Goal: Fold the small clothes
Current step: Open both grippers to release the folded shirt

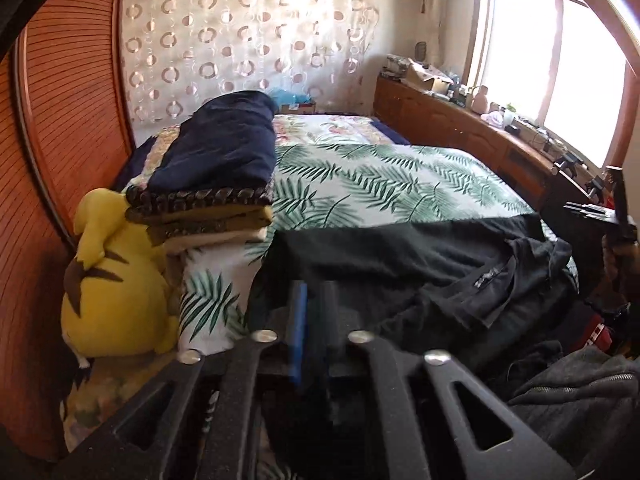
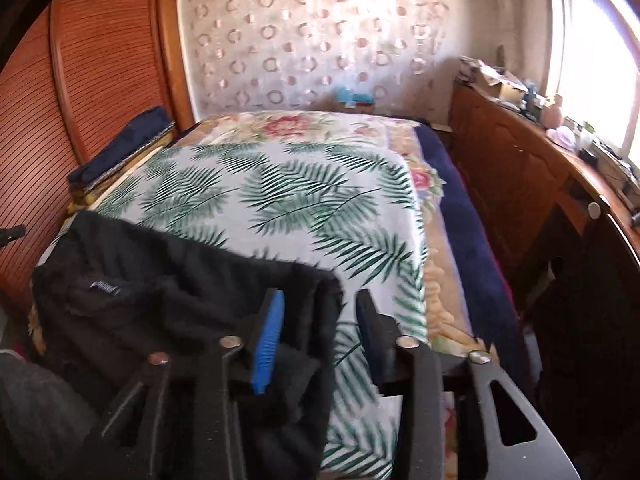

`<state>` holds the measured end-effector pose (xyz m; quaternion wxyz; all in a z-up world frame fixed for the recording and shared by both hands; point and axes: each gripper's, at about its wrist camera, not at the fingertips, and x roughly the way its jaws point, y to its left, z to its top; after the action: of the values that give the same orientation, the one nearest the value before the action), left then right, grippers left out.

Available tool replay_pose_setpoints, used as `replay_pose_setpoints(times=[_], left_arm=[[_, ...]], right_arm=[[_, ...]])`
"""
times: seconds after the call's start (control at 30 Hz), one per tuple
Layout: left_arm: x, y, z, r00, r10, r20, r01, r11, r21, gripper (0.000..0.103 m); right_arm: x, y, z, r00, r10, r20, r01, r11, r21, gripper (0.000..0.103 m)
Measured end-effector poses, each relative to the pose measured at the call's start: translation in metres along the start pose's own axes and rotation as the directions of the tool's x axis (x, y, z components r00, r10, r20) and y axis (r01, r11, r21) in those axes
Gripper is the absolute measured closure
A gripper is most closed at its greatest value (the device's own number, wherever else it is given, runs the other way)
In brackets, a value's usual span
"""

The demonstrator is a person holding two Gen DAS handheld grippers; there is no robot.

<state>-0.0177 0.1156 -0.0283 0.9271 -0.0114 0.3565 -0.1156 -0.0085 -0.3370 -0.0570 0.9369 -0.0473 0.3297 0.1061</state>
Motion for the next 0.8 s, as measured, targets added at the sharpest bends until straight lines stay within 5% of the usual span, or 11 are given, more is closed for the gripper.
replay_pose_setpoints(times=[0.03, 0.13, 0.43, 0.8], left_arm=[[0.004, 0.0, 0.003, 1.0, -0.003, -0.001, 0.003, 1.0, -0.005, 0.055], [0.021, 0.002, 0.014, 1.0, -0.022, 0.007, 0.022, 1.0, -0.018, 0.028], [0.081, 0.021, 0.029, 0.999, 0.01, -0.046, -0.014, 0.997, -0.079, 0.026], [0.133, 0.034, 0.023, 0.988, 0.039, -0.151, -0.052, 0.995, -0.085, 0.026]], right_arm=[[0.003, 0.001, -0.002, 1.0, -0.006, 0.0, 0.006, 1.0, 0.001, 0.059], [0.019, 0.003, 0.002, 1.0, 0.003, -0.008, -0.003, 1.0, 0.001, 0.058], [0.085, 0.013, 0.002, 0.997, 0.035, -0.073, -0.035, 0.999, -0.003, 0.05], [0.103, 0.006, -0.002, 0.993, 0.022, -0.112, -0.021, 1.0, 0.015, 0.046]])
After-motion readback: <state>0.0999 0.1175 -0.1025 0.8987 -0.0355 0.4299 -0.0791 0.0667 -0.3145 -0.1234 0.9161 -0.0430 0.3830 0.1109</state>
